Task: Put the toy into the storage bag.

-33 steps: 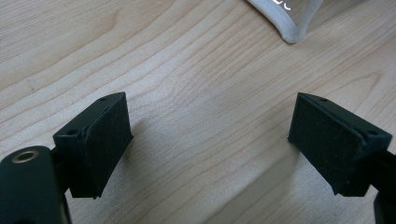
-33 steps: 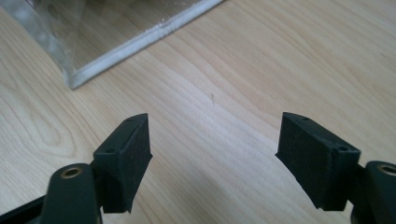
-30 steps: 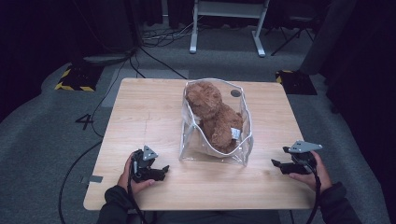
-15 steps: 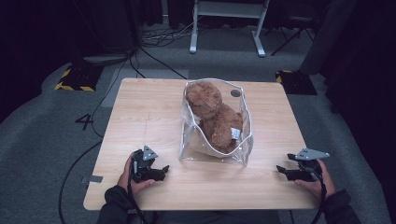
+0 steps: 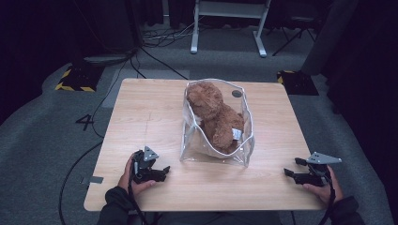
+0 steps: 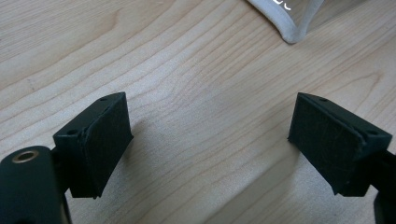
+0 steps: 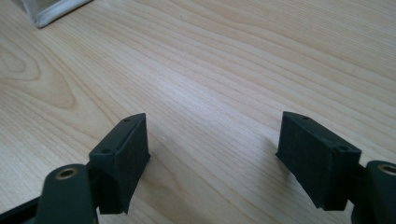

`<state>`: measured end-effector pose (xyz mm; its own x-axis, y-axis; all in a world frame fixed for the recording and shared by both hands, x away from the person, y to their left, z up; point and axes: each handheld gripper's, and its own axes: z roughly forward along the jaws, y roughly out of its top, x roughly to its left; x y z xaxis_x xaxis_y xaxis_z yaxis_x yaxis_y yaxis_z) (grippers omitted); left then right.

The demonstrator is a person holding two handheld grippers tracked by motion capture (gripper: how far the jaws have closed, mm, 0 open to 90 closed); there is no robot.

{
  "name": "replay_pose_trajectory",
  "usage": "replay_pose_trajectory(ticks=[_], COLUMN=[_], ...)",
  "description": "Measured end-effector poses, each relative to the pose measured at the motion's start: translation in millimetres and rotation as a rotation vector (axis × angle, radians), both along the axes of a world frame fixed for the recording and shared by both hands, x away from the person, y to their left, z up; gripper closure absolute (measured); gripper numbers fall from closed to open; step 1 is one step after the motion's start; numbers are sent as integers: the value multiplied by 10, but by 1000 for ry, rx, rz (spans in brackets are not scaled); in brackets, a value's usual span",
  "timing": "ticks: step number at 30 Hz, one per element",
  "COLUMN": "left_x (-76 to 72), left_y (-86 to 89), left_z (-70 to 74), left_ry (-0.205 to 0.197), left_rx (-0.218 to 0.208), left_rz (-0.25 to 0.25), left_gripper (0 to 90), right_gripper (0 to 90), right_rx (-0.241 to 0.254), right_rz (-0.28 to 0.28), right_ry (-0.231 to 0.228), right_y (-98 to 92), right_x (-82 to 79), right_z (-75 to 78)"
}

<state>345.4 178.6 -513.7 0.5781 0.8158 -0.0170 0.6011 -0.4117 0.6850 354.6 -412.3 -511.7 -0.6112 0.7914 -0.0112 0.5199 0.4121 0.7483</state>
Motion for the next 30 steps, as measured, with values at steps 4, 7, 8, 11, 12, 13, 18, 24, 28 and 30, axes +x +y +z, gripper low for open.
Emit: replay_pose_trajectory(ticks=[4, 7, 8, 11, 12, 13, 18, 24, 28, 30], left_x=[1, 0, 0, -1, -1, -1, -1, -2, -2, -2], left_y=[0, 0, 0, -1, -1, -1, -1, -1, -2, -1], left_z=[0, 0, 0, 0, 0, 0, 0, 1, -1, 1], left_ry=[0, 0, 0, 0, 0, 0, 0, 1, 0, 1], left_rx=[0, 0, 0, 0, 0, 0, 1, 1, -1, 1], left_rz=[0, 0, 0, 1, 1, 1, 2, 2, 3, 2], left_gripper=[130, 130, 130, 130, 130, 130, 130, 130, 130, 130], right_gripper=[246, 246, 246, 254, 254, 254, 253, 248, 244, 236], right_rx=[0, 0, 0, 3, 3, 4, 3, -1, -1, -2], right_rz=[-3, -3, -3, -3, -3, -2, -2, -8, -7, -4], right_ry=[-1, -1, -2, -1, -1, -1, -1, -3, -3, -2], right_y=[-1, -1, -1, -6, -6, -7, -7, -3, -2, 0], right_x=[-1, -1, -1, 0, 0, 1, 0, 0, -1, -2], right_z=[-1, -1, -1, -1, -1, -1, -1, -2, -2, -2])
